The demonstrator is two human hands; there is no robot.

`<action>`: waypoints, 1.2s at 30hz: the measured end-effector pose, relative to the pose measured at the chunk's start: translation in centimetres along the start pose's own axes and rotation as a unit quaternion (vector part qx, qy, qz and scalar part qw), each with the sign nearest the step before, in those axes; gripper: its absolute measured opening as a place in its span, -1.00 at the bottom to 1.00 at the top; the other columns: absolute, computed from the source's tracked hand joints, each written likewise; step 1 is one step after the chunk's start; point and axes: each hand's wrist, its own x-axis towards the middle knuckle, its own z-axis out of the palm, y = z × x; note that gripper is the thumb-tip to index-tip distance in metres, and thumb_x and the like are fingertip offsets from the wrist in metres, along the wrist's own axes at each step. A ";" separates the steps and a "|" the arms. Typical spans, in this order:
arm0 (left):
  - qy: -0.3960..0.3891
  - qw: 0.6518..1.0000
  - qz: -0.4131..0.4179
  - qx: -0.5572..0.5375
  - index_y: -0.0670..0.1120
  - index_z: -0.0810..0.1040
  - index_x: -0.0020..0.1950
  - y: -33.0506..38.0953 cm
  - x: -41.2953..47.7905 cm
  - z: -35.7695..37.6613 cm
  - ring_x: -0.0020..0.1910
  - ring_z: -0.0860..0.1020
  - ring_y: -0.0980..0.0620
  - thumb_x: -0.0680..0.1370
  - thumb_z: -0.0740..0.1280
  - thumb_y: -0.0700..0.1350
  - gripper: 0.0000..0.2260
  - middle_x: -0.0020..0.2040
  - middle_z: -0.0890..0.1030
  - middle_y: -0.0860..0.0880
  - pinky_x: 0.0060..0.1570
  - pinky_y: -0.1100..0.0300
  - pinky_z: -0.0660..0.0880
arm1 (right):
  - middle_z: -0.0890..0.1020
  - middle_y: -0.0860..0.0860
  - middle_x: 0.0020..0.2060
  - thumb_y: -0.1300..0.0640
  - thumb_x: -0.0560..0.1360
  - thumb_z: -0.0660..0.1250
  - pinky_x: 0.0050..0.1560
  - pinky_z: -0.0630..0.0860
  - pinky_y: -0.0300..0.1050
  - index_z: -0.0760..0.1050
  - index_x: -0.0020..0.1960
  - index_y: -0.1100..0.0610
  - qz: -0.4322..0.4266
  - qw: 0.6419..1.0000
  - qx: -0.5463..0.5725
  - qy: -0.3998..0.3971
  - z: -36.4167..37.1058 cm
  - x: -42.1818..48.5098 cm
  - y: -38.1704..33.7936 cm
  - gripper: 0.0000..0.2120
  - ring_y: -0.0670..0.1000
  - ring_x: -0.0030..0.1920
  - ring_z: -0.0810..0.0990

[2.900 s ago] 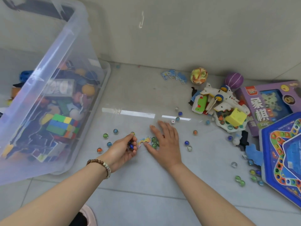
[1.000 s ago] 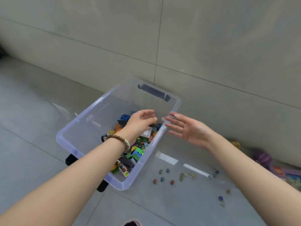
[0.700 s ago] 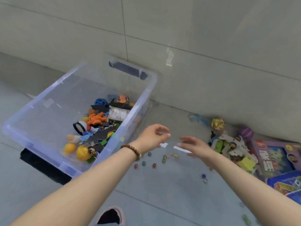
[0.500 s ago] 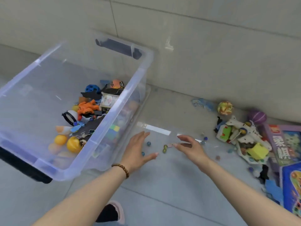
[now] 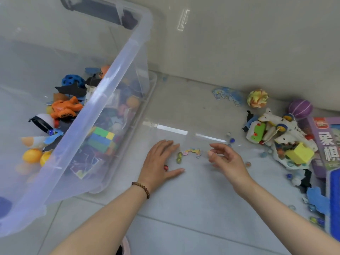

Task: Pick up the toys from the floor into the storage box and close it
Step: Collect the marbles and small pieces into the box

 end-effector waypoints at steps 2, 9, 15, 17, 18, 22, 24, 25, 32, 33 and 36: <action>0.012 0.999 0.047 -0.001 0.01 0.56 0.16 0.4 1.2 0.8 0.22 0.41 0.04 0.40 0.39 0.20 -0.58 0.17 0.51 -0.01 0.22 0.11 0.37 | 0.56 0.00 -0.13 0.23 0.48 0.35 -0.23 0.51 -0.35 0.52 0.05 0.03 0.007 1.000 0.005 0.011 -0.8 0.0 0.4 -0.82 -0.11 -0.26 0.57; 0.064 0.995 0.058 0.041 -0.08 0.51 -0.18 0.7 2.3 2.0 -0.16 0.38 0.06 0.54 0.27 0.04 -0.78 -0.20 0.49 0.02 -0.14 0.27 0.34 | 0.57 0.01 -0.20 0.23 0.48 0.36 -0.15 0.51 -0.22 0.54 -0.04 0.00 0.031 0.999 0.009 0.006 -1.3 0.0 1.4 -0.86 -0.08 -0.24 0.57; 0.087 0.988 0.059 0.117 -0.09 0.45 -0.39 0.9 2.2 1.7 -0.41 0.38 0.04 0.54 0.17 -0.02 -0.67 -0.42 0.43 0.00 -0.43 0.27 0.25 | 0.59 -0.01 -0.25 0.24 0.49 0.34 -0.27 0.49 -0.34 0.55 -0.09 0.05 0.030 0.999 0.033 -0.002 0.1 0.5 0.5 -0.90 -0.18 -0.34 0.55; 0.091 0.990 0.035 0.106 -0.08 0.43 -0.44 1.2 2.3 1.5 -0.46 0.40 0.05 0.54 0.16 -0.02 -0.65 -0.45 0.41 0.01 -0.51 0.32 0.23 | 0.60 -0.02 -0.26 0.23 0.48 0.35 -0.26 0.48 -0.32 0.55 -0.10 0.05 0.024 0.999 0.035 -0.009 0.6 0.6 0.2 -0.91 -0.20 -0.35 0.54; 0.088 0.991 0.026 0.098 -0.08 0.40 -0.46 1.2 2.5 1.3 -0.50 0.38 0.05 0.54 0.15 -0.02 -0.63 -0.48 0.39 0.01 -0.52 0.34 0.20 | 0.60 -0.01 -0.26 0.24 0.48 0.36 -0.24 0.47 -0.31 0.55 -0.11 0.06 0.016 0.999 0.027 -0.011 0.8 0.7 0.2 -0.91 -0.17 -0.33 0.54; 0.059 0.992 -0.106 0.027 -0.05 0.16 -0.49 2.6 3.9 0.0 -0.59 0.22 0.10 0.59 0.04 0.05 -0.55 -0.58 0.23 0.02 -0.51 0.30 0.11 | 0.58 0.02 -0.16 0.23 0.42 0.43 -0.13 0.45 -0.35 0.55 -0.06 0.06 -0.062 0.993 -0.097 -0.013 1.5 1.7 0.9 -0.85 -0.10 -0.23 0.50; 0.080 0.962 -0.225 -0.135 -0.10 0.18 -0.50 3.6 4.7 -0.7 -0.57 0.24 0.12 0.64 0.03 0.04 -0.49 -0.57 0.25 0.04 -0.49 0.25 0.16 | 0.53 -0.01 -0.08 0.21 0.40 0.45 -0.07 0.42 -0.43 0.54 0.03 0.04 -0.109 0.976 -0.188 -0.022 2.0 2.6 1.2 -0.77 -0.10 -0.17 0.51; 0.099 0.924 -0.279 -0.243 -0.11 0.19 -0.49 3.9 5.1 -1.0 -0.56 0.25 0.10 0.65 0.02 0.02 -0.49 -0.56 0.26 0.02 -0.50 0.26 0.19 | 0.50 -0.03 -0.04 0.20 0.40 0.45 -0.04 0.41 -0.45 0.54 0.07 0.05 -0.126 0.965 -0.228 -0.028 2.2 3.0 1.3 -0.73 -0.10 -0.12 0.51; 0.029 0.481 -0.479 -0.734 -0.05 0.28 -0.34 4.8 5.8 -4.3 -0.70 0.21 0.15 0.63 0.02 -0.04 -0.66 -0.57 0.36 0.05 -0.73 0.42 0.10 | 0.44 -0.07 -0.10 0.18 0.42 0.42 -0.09 0.47 -0.16 0.54 -0.10 0.16 -0.171 0.922 -0.347 0.005 2.6 3.7 1.7 -0.91 -0.02 -0.13 0.50; 0.024 0.437 -0.482 -0.759 -0.06 0.32 -0.33 5.3 5.8 -4.7 -0.69 0.22 0.14 0.63 0.03 -0.06 -0.67 -0.55 0.39 0.04 -0.74 0.42 0.13 | 0.44 -0.07 -0.10 0.18 0.43 0.40 -0.10 0.46 -0.15 0.52 -0.10 0.15 -0.170 0.919 -0.357 0.007 2.6 3.5 1.8 -0.91 -0.02 -0.13 0.49; 0.035 0.344 -0.494 -0.797 -0.12 0.42 -0.32 7.2 6.1 -6.3 -0.63 0.34 0.09 0.62 0.10 -0.08 -0.67 -0.47 0.47 -0.05 -0.66 0.41 0.32 | 0.48 -0.05 -0.21 0.18 0.44 0.38 -0.21 0.39 -0.15 0.42 -0.11 0.10 -0.111 0.923 -0.369 0.017 2.4 2.4 1.5 -0.87 -0.03 -0.23 0.45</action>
